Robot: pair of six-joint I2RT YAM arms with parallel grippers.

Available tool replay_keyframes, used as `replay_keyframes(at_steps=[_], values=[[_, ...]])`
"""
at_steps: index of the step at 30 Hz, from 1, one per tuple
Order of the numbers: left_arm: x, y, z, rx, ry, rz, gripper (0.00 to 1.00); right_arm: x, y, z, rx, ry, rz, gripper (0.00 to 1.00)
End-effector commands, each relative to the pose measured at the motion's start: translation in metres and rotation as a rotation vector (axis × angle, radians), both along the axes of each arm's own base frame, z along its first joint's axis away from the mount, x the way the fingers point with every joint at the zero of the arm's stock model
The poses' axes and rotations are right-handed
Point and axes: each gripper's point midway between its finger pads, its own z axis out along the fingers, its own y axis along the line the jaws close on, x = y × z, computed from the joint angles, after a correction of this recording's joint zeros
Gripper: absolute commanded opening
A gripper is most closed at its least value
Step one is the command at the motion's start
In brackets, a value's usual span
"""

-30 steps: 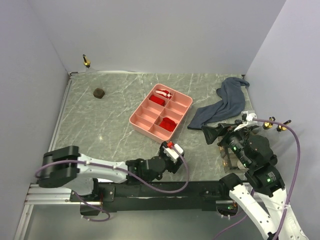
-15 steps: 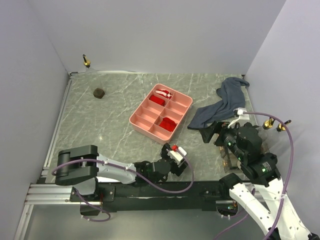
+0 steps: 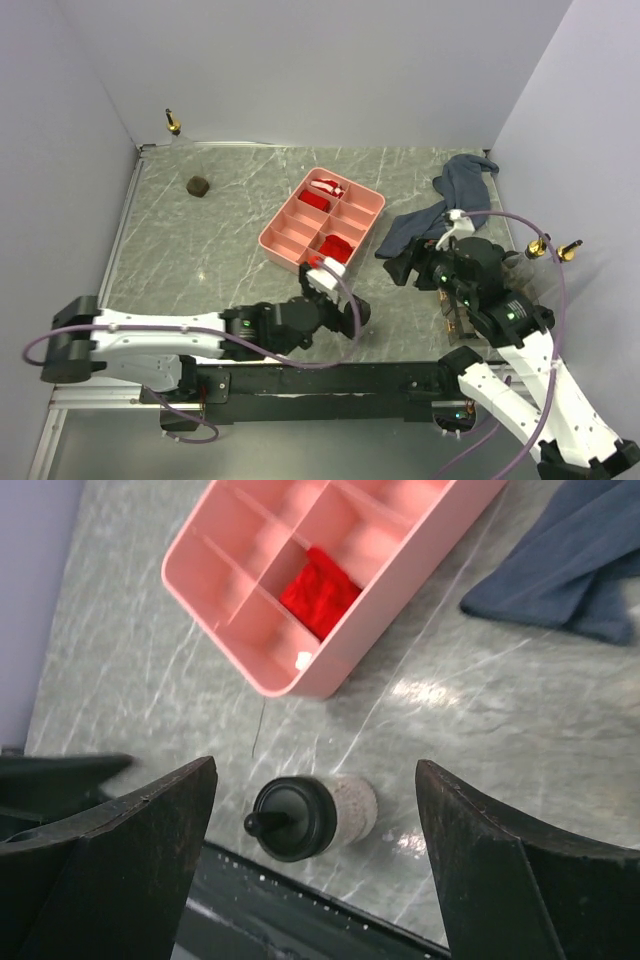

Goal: Organize the condiment bottles
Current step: Place the bottle at the center of the board, then pick up the bottle from the center of the board.

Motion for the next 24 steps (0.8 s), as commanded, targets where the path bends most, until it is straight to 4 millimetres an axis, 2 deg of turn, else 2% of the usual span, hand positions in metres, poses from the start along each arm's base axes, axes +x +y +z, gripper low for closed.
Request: replay_keyframes(at_steps=[1,2,3,5,7,12,13,15,16,18,20,24], values=[[-0.002,0.047,0.026,-0.033,0.091,0.095,0.97,-0.001,0.022,-0.003,0.019,0.011,0.08,0.88],[-0.004,0.054,0.026,-0.024,0.095,0.087,0.96,-0.003,0.028,-0.008,0.004,0.024,0.098,0.88],[-0.006,0.063,0.038,-0.06,0.093,0.081,0.97,-0.003,0.032,-0.01,-0.001,0.031,0.107,0.88],[-0.007,0.079,0.036,-0.037,0.089,0.085,0.97,-0.007,0.044,-0.014,-0.032,0.043,0.14,0.88],[-0.005,0.096,0.045,-0.046,0.072,0.106,0.97,-0.011,0.052,-0.02,-0.068,0.06,0.159,0.88],[0.007,0.15,0.049,-0.009,0.043,0.243,0.97,-0.022,0.077,-0.054,-0.214,0.121,0.225,0.88],[0.008,0.16,0.042,0.029,0.04,0.261,0.97,-0.022,0.077,-0.059,-0.244,0.128,0.211,0.87],[0.012,0.179,0.043,0.022,0.024,0.311,0.97,-0.022,0.079,-0.068,-0.284,0.154,0.199,0.87],[0.013,0.188,0.034,0.035,0.028,0.343,0.97,-0.023,0.081,-0.071,-0.296,0.156,0.203,0.87],[0.015,0.2,0.034,-0.011,0.04,0.385,0.97,-0.024,0.083,-0.08,-0.318,0.177,0.207,0.87],[0.011,0.199,0.036,-0.052,0.062,0.357,0.97,-0.026,0.085,-0.092,-0.343,0.201,0.216,0.86],[0.007,0.211,0.044,-0.119,0.09,0.355,0.97,-0.032,0.09,-0.101,-0.357,0.24,0.235,0.77]])
